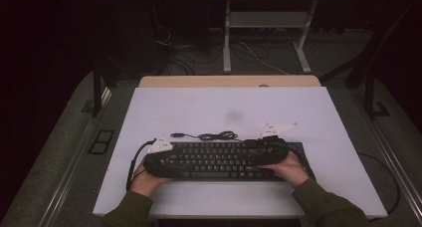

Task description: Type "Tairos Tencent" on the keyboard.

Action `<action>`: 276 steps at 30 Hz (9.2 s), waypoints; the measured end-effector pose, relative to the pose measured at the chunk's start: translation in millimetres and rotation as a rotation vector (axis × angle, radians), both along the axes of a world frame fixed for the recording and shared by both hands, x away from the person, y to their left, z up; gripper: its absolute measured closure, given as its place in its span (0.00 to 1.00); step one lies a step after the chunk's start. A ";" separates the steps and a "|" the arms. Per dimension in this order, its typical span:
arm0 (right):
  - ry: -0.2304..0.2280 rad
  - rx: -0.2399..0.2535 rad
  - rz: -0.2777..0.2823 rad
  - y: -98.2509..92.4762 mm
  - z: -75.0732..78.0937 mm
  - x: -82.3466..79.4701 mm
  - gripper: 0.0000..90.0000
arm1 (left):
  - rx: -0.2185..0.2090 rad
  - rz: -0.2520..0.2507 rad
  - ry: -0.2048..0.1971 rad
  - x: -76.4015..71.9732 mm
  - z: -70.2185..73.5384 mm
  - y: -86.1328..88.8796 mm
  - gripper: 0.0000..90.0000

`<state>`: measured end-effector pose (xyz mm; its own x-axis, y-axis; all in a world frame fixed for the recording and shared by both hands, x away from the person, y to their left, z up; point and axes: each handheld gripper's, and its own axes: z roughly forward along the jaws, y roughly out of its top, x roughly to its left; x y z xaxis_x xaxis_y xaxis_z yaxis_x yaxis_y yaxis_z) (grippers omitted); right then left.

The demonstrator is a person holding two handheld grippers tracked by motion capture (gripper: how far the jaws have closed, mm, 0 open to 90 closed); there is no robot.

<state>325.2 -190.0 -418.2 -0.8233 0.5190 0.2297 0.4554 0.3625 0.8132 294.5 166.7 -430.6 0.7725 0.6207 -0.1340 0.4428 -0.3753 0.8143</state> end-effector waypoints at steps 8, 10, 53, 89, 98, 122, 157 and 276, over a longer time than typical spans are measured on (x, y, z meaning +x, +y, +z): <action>0.001 0.011 0.016 10.3 -0.4 5.4 0.44 | -0.003 -0.004 -0.004 0.0 -0.1 -0.5 0.26; 0.004 0.010 0.021 12.7 0.0 6.7 0.44 | -0.004 -0.005 -0.004 0.0 -0.1 -0.7 0.26; 0.045 -0.130 0.134 58.5 -12.7 21.9 0.99 | -0.003 -0.029 -0.014 -5.5 -0.7 -2.9 0.25; 0.050 -0.166 0.120 59.0 -14.4 20.3 0.99 | -0.006 -0.026 -0.013 -4.1 -1.6 -3.1 0.25; 0.038 -0.131 0.103 55.0 -11.0 20.1 0.85 | -0.006 -0.025 -0.016 -3.6 -1.5 -2.9 0.25; 0.014 -0.066 0.066 42.4 -4.7 21.4 0.46 | 0.005 -0.014 -0.014 2.7 5.6 -7.5 0.44; -0.001 -0.050 0.055 36.6 -2.1 21.5 0.42 | 0.028 -0.088 0.052 32.6 4.2 -27.7 0.99; 0.034 -0.187 0.114 46.6 -15.5 17.8 0.99 | 0.008 -0.029 -0.013 3.3 0.9 -7.2 0.19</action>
